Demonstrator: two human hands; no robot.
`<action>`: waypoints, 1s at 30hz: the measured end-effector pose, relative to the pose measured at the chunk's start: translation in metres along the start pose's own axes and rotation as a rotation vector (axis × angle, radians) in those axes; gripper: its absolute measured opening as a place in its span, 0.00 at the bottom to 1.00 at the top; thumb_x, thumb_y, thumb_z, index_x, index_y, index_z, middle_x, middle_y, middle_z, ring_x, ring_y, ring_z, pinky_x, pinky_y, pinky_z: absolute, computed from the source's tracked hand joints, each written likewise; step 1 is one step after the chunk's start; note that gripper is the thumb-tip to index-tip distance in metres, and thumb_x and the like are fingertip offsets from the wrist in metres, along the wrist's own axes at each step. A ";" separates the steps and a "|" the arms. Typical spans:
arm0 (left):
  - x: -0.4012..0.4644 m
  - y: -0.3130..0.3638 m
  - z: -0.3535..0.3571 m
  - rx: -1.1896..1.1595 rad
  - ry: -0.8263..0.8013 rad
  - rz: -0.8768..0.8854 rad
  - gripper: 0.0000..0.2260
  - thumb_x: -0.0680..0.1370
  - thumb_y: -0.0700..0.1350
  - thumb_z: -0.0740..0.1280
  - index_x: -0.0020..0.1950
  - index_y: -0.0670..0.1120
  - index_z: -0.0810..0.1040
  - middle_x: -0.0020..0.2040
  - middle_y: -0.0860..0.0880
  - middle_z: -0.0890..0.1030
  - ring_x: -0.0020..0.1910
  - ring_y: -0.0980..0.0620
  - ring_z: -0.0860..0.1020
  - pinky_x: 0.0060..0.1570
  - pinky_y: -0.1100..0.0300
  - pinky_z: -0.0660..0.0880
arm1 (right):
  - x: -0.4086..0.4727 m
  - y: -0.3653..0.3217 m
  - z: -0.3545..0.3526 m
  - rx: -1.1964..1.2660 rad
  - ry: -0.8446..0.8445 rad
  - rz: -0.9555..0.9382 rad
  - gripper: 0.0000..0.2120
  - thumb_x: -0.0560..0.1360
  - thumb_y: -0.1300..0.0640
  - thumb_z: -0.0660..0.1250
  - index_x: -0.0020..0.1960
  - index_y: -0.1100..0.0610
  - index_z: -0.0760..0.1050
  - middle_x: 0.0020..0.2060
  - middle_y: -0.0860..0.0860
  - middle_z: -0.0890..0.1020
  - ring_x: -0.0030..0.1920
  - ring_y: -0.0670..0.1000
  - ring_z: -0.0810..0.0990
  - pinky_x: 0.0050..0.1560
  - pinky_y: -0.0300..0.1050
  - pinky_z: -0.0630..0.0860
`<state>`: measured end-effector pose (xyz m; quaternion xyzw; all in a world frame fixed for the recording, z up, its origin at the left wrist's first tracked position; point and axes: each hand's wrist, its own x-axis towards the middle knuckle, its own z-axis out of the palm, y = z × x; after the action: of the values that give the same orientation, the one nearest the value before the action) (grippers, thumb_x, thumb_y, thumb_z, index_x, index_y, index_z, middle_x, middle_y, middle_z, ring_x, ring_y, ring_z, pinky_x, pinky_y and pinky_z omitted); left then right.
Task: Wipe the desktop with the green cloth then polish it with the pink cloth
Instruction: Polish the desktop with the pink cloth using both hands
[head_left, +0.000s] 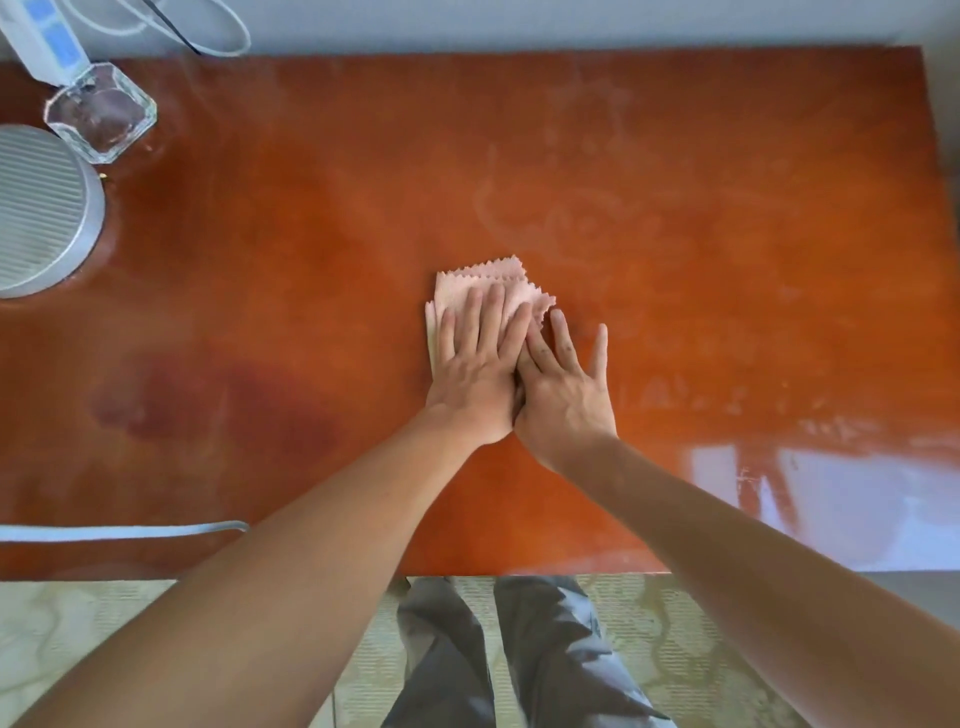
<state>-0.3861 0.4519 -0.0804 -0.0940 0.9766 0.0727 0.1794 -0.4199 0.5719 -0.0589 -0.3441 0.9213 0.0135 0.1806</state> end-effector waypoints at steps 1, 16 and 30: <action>0.003 0.000 -0.002 0.006 -0.003 -0.005 0.38 0.83 0.53 0.55 0.79 0.50 0.27 0.79 0.44 0.27 0.78 0.42 0.27 0.76 0.41 0.32 | 0.002 0.001 -0.001 -0.001 0.006 -0.005 0.31 0.81 0.51 0.48 0.82 0.54 0.45 0.81 0.51 0.46 0.79 0.57 0.36 0.73 0.70 0.31; -0.085 0.026 0.022 -0.004 -0.123 -0.025 0.40 0.82 0.54 0.53 0.76 0.50 0.21 0.76 0.45 0.22 0.75 0.42 0.23 0.77 0.38 0.35 | -0.076 -0.010 0.006 -0.056 -0.129 -0.202 0.32 0.82 0.49 0.50 0.81 0.62 0.46 0.80 0.60 0.45 0.74 0.61 0.25 0.70 0.71 0.27; -0.022 -0.004 -0.001 -0.030 -0.115 0.003 0.38 0.83 0.52 0.52 0.77 0.50 0.23 0.76 0.46 0.21 0.75 0.44 0.22 0.76 0.40 0.31 | -0.008 -0.003 -0.020 -0.084 -0.135 -0.235 0.32 0.81 0.51 0.45 0.79 0.67 0.45 0.79 0.66 0.48 0.77 0.66 0.34 0.74 0.67 0.32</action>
<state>-0.3653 0.4509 -0.0721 -0.0906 0.9636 0.0928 0.2336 -0.4186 0.5714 -0.0369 -0.4551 0.8591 0.0538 0.2280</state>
